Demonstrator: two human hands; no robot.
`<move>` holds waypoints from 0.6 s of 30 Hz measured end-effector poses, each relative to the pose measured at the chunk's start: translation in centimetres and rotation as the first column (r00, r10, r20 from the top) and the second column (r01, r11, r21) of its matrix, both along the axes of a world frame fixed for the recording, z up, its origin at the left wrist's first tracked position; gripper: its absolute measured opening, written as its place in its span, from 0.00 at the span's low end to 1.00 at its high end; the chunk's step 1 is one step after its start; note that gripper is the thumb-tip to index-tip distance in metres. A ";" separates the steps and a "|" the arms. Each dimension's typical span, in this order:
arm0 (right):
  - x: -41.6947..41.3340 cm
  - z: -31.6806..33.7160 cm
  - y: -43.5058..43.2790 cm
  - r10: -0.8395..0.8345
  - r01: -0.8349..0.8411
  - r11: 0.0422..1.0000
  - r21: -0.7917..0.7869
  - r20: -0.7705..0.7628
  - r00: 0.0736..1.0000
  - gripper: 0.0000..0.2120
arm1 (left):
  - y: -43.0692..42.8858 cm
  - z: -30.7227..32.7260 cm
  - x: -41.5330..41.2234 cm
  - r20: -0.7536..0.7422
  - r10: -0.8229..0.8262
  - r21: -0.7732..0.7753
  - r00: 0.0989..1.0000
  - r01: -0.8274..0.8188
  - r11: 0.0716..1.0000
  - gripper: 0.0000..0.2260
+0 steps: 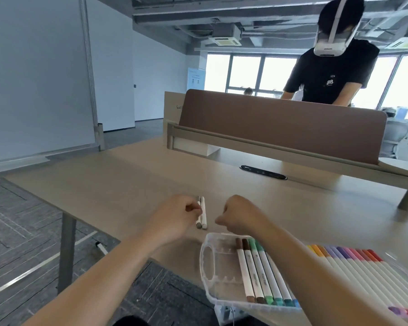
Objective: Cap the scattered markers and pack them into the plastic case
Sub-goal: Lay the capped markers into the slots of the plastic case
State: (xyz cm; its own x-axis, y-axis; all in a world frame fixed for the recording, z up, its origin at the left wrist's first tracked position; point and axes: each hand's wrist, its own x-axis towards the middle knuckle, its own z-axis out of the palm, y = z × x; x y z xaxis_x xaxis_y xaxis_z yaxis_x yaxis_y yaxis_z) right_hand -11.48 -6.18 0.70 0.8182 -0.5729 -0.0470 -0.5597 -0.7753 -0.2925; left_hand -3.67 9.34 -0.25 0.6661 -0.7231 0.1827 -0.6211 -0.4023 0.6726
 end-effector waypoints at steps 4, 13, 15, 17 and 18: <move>4.1 -0.7 0.8 0.011 -0.012 0.995 -0.098 -0.016 1.000 0.14 | 0.1 -0.4 2.1 -0.056 0.012 -0.037 0.998 -0.014 0.999 0.12; 8.5 -1.1 1.5 0.023 -0.044 0.976 -0.214 -0.101 0.995 0.04 | 0.0 -1.7 5.5 -0.076 0.030 -0.051 0.997 -0.034 0.998 0.09; 8.8 -1.0 1.8 0.024 -0.051 0.972 -0.231 -0.115 0.993 0.07 | 0.1 -2.0 5.9 -0.088 0.034 -0.067 0.996 -0.040 0.997 0.09; 8.9 -0.7 2.2 0.026 -0.062 0.967 -0.247 -0.148 0.989 0.07 | 0.2 -2.1 6.1 -0.090 0.029 -0.071 0.995 -0.036 0.997 0.09; 9.1 -0.7 2.2 0.021 -0.062 0.966 -0.252 -0.162 0.987 0.05 | 0.2 -2.1 6.1 -0.090 0.027 -0.069 0.996 -0.033 0.997 0.09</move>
